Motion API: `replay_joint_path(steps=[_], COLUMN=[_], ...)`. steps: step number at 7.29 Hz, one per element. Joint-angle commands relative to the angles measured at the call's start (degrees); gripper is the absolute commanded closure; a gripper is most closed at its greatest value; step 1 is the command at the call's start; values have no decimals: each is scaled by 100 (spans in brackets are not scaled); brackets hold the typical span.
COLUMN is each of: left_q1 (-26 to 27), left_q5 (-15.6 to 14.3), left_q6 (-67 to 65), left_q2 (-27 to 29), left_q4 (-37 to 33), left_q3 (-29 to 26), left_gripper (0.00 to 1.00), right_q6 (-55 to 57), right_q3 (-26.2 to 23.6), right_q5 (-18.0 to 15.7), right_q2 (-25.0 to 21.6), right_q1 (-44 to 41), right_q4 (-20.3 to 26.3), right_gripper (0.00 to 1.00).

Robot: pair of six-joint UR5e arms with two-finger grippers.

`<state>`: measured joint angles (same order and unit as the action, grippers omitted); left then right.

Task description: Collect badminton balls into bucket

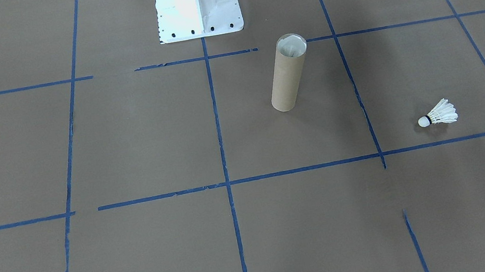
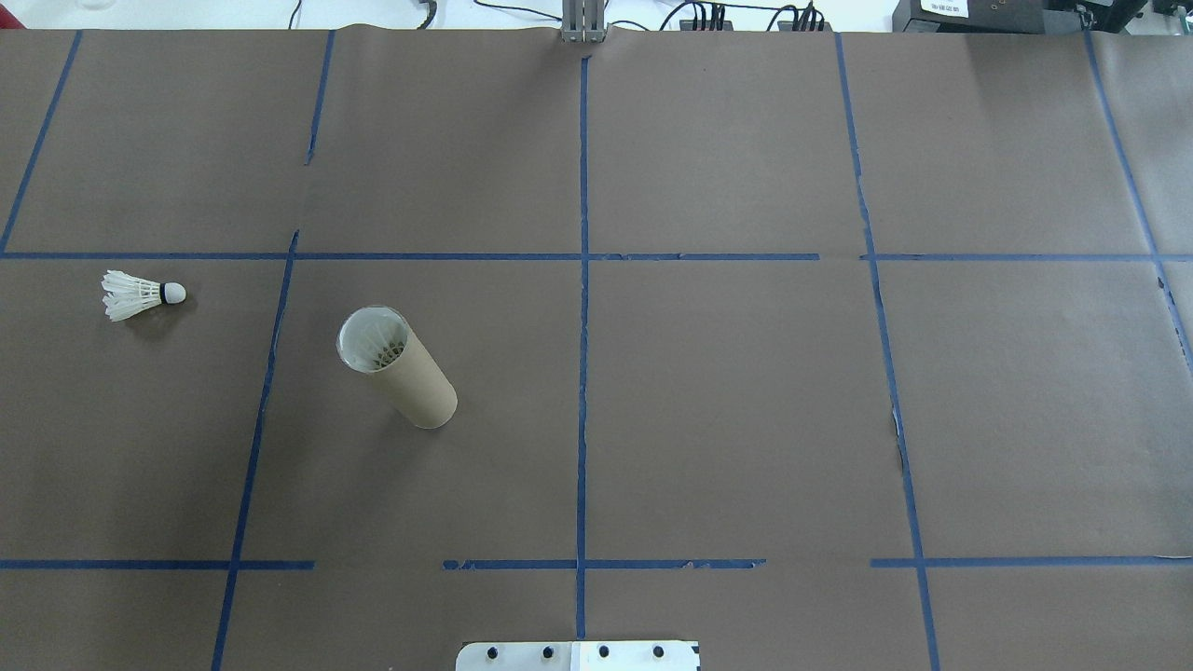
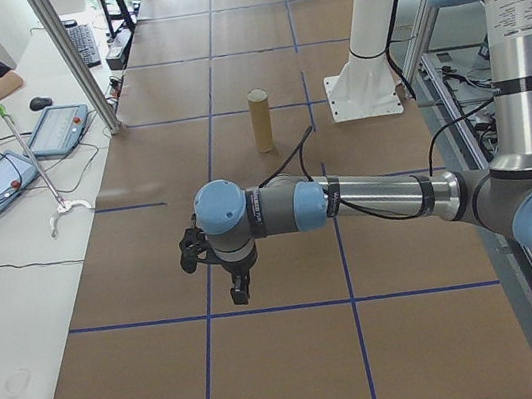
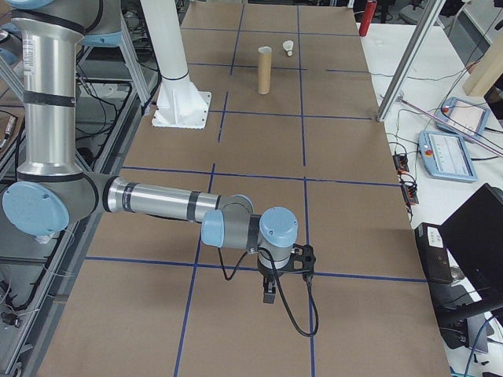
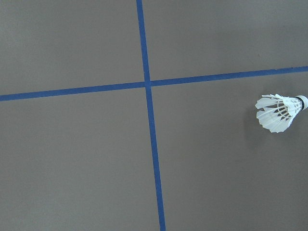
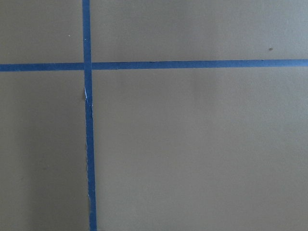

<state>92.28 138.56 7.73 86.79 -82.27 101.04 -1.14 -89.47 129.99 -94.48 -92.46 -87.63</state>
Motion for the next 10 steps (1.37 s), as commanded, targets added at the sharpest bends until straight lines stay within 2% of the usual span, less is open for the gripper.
replay_joint_path(steps=[1,2,3,5,6,7,9,10], left_q1=[-8,-17,-26,-26,-17,-26,-35,-244], left_q5=[-91,-145,-189,-521,-566,-541,-541,-575], left_q6=[-9,-9,-61,-88,-88,-184,-1016,-1228], left_q2=[30,57,336,767,856,813,787,630], left_q4=[0,0,-52,-227,-655,-946,-1719,-2401], left_q3=[21,-14,-66,-207,-547,-637,-1023,-1199], left_gripper=[0,0,0,0,0,0,0,0], right_q6=[0,0,0,0,0,0,0,0], right_q3=[0,0,0,0,0,0,0,0], right_q5=[0,9,0,0,9,0,9,0], right_q2=[0,0,0,0,0,0,0,0], right_q1=[0,0,0,0,0,0,0,0], right_q4=[0,0,0,0,0,0,0,0], right_gripper=[0,0,0,0,0,0,0,0])
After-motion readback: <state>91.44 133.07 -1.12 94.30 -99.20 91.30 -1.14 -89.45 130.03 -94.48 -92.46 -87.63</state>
